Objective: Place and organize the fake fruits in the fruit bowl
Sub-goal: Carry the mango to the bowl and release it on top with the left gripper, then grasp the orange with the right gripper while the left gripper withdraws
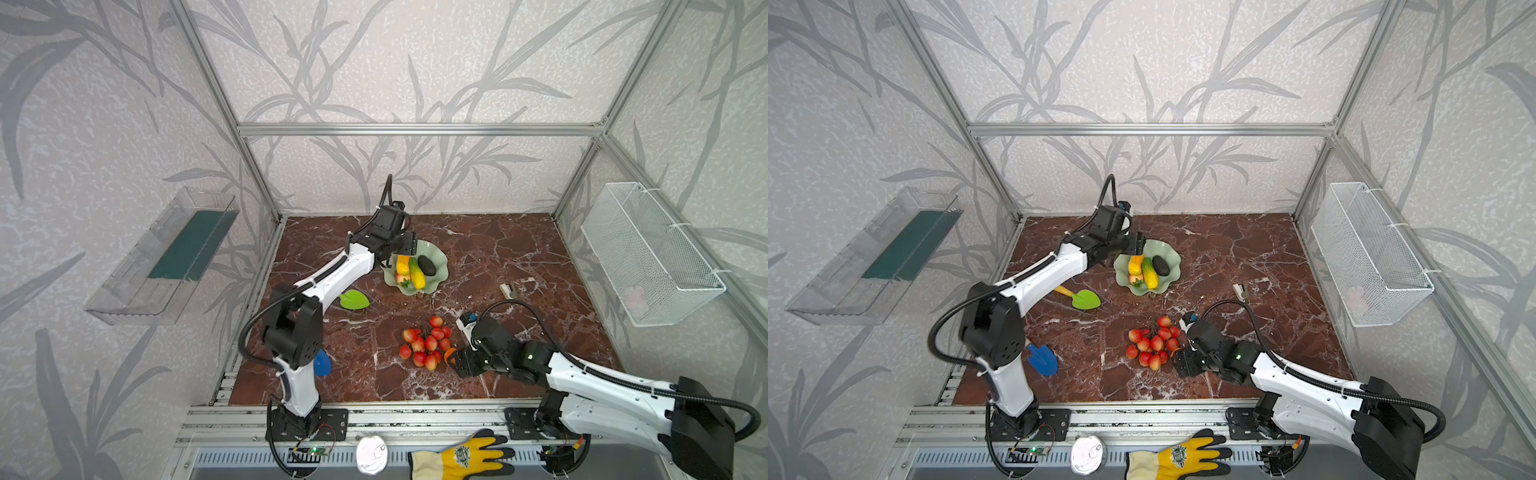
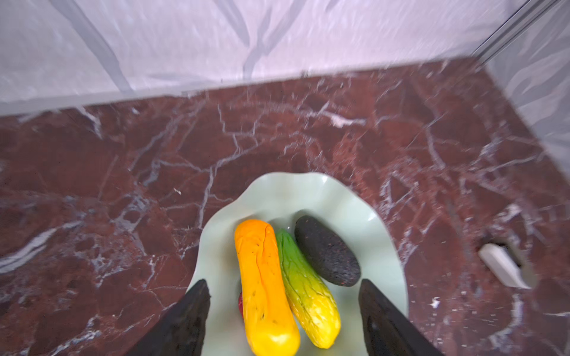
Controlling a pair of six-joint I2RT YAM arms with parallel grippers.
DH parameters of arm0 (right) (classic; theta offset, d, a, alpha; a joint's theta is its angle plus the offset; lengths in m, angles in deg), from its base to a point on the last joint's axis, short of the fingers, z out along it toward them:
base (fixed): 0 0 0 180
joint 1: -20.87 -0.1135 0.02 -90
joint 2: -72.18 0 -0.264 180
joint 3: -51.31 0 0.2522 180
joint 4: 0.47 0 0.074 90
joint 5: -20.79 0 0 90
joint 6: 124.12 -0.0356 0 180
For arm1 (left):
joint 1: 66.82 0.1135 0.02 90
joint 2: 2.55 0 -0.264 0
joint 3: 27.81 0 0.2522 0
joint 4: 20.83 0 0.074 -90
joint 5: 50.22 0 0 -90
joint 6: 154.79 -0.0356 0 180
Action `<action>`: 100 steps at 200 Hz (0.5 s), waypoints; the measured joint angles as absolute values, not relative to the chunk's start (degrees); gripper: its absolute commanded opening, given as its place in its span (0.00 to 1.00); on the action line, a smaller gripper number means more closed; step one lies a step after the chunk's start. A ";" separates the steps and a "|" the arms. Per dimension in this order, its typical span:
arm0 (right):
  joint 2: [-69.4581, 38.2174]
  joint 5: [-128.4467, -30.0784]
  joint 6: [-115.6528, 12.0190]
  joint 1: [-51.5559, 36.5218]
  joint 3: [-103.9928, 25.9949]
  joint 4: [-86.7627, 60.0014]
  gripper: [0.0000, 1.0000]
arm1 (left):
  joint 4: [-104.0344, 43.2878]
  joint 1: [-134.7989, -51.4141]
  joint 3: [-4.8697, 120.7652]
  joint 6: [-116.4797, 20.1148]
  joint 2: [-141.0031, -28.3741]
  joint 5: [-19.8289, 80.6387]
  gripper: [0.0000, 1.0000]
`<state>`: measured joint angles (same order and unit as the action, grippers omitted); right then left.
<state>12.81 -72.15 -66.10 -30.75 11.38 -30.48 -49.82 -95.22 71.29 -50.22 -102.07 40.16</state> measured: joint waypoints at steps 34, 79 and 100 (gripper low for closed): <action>8.41 -72.28 -66.67 -30.79 11.38 -27.82 0.69 | -37.01 -95.13 58.24 -50.05 -85.02 42.93 0.86; 4.57 -72.76 -67.18 -30.79 11.38 -25.19 0.47 | -28.77 -94.72 37.98 -47.77 -67.73 47.42 0.92; 4.57 -72.72 -67.39 -30.79 11.38 -24.67 0.43 | -29.10 -94.41 30.59 -45.78 -61.44 50.23 0.93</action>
